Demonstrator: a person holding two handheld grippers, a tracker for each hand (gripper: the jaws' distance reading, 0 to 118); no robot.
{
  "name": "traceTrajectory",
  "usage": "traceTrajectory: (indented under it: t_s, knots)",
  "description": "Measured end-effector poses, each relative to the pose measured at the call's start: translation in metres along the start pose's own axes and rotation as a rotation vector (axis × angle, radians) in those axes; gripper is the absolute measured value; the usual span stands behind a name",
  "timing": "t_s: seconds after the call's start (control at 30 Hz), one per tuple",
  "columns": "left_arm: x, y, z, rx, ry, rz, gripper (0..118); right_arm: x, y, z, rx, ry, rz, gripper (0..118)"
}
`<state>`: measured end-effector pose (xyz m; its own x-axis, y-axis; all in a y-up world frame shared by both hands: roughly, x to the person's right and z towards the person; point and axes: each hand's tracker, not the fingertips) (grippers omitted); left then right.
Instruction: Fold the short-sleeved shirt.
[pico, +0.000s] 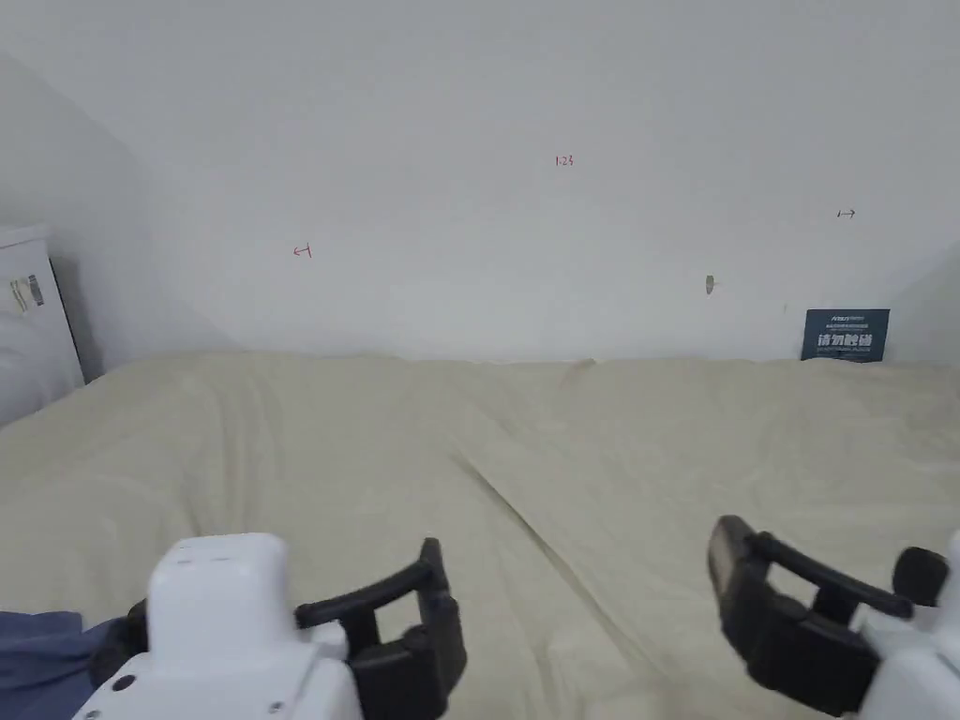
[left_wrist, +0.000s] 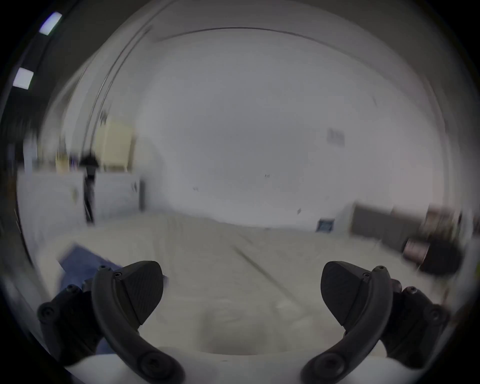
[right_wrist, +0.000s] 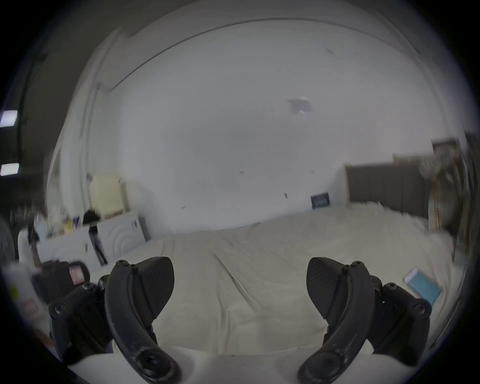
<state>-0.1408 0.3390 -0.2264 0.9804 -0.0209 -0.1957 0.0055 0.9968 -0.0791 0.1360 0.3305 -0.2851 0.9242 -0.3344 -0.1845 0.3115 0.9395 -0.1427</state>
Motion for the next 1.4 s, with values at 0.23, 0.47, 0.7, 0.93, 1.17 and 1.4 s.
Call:
traceTrajectory:
  t_s: [0.23,0.47,0.7,0.93,1.17,1.4]
  knots:
    - [0.007,-0.012,0.002,0.011,-0.036,0.0,118,-0.017,-0.013,0.008,0.08,-0.125,0.353,106]
    - [-0.003,-0.012,0.0,0.007,-0.059,0.053,118,-0.026,-0.013,0.013,0.123,-0.088,0.367,106]
    - [-0.005,-0.009,0.001,-0.004,-0.096,0.082,90,-0.021,-0.01,0.015,0.134,-0.086,0.319,57]
    - [-0.002,-0.011,-0.002,-0.012,-0.086,0.037,14,-0.018,-0.009,0.017,0.114,-0.069,0.262,0]
    - [-0.002,-0.01,-0.003,-0.003,-0.074,0.063,0,-0.02,-0.008,0.015,0.085,-0.053,0.29,0]
    - [-0.002,-0.007,-0.005,-0.009,-0.086,0.055,0,-0.02,-0.008,0.011,0.093,-0.07,0.316,0]
